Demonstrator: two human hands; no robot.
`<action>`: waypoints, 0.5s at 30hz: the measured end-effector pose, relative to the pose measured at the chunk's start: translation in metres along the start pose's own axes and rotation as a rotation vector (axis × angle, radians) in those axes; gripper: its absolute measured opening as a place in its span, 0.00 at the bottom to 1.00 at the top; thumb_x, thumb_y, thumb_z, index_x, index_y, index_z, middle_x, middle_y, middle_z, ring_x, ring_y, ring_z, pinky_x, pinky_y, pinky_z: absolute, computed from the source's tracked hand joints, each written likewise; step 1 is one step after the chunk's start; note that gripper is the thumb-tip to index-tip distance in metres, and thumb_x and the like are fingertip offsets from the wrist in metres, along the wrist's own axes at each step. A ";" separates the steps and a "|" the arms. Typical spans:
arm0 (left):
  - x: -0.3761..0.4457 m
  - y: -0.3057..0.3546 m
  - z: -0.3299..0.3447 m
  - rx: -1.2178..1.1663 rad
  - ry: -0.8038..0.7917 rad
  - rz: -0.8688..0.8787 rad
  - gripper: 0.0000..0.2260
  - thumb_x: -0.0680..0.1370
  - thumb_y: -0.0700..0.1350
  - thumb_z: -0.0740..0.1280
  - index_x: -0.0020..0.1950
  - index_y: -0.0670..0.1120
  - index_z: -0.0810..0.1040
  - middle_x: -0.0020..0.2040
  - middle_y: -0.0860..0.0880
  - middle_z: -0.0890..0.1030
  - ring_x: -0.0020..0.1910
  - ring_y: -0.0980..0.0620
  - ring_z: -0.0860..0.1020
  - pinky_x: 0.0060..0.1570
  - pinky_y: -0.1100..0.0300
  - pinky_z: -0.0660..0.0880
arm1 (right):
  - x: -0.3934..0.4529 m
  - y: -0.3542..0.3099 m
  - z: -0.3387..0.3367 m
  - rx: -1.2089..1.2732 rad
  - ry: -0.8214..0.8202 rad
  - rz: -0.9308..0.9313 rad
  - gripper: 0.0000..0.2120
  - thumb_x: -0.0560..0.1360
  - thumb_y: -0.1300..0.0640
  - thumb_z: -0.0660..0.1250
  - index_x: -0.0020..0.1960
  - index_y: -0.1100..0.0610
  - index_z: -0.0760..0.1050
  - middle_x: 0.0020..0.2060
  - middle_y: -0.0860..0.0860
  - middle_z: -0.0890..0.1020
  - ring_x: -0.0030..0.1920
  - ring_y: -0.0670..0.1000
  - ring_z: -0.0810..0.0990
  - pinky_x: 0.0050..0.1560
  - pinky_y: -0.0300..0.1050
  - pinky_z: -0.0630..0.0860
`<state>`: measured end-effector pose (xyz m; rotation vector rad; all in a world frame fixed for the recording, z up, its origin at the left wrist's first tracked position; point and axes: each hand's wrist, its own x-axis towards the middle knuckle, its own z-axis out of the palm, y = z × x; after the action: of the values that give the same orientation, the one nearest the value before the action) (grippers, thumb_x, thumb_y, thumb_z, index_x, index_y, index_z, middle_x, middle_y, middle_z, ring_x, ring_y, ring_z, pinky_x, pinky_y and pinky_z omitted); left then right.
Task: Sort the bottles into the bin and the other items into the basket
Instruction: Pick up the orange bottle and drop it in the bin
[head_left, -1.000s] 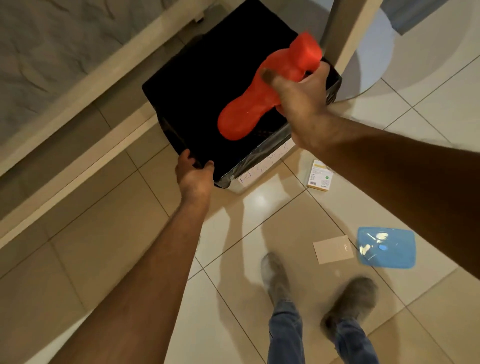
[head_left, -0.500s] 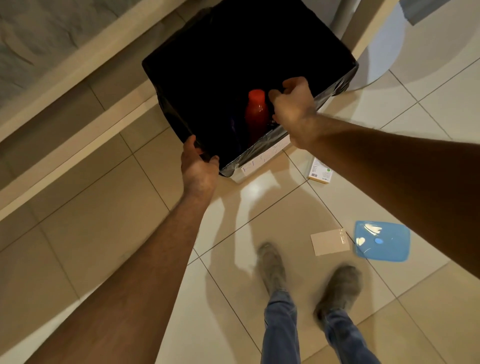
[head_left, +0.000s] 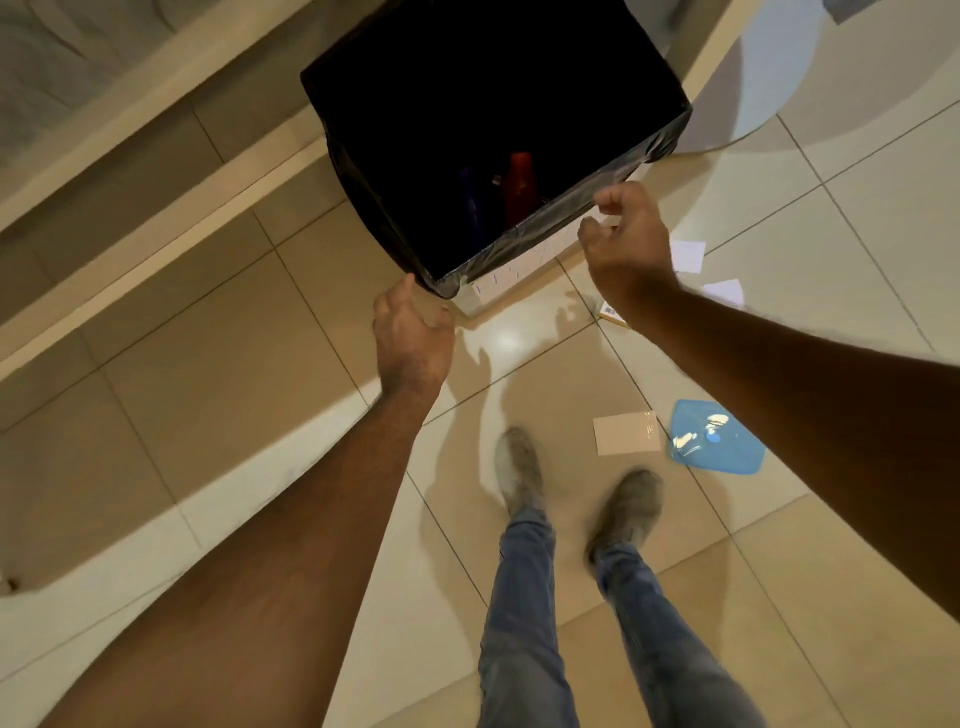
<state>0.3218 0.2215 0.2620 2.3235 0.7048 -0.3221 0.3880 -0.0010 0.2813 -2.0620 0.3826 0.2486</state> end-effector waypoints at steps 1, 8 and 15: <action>-0.011 0.004 -0.001 0.022 -0.012 0.006 0.27 0.81 0.47 0.67 0.79 0.48 0.64 0.76 0.46 0.67 0.73 0.47 0.68 0.61 0.62 0.64 | -0.009 -0.001 -0.007 -0.015 -0.010 -0.010 0.15 0.81 0.58 0.64 0.67 0.57 0.72 0.63 0.54 0.75 0.57 0.50 0.76 0.55 0.37 0.72; -0.102 0.038 -0.016 0.126 -0.105 0.004 0.27 0.82 0.48 0.65 0.79 0.45 0.64 0.75 0.43 0.68 0.73 0.44 0.68 0.64 0.53 0.70 | -0.072 -0.022 -0.061 -0.035 -0.051 0.011 0.15 0.79 0.59 0.63 0.65 0.58 0.72 0.61 0.52 0.75 0.61 0.53 0.77 0.62 0.48 0.78; -0.189 0.087 -0.047 0.076 -0.163 0.004 0.26 0.82 0.47 0.64 0.80 0.43 0.64 0.75 0.41 0.67 0.73 0.42 0.67 0.71 0.52 0.67 | -0.135 -0.039 -0.127 -0.151 -0.105 -0.088 0.16 0.80 0.59 0.64 0.67 0.60 0.73 0.63 0.56 0.77 0.61 0.52 0.77 0.59 0.43 0.75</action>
<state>0.2172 0.1232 0.4202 2.3375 0.6177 -0.5383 0.2794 -0.0702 0.4198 -2.1976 0.2139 0.3402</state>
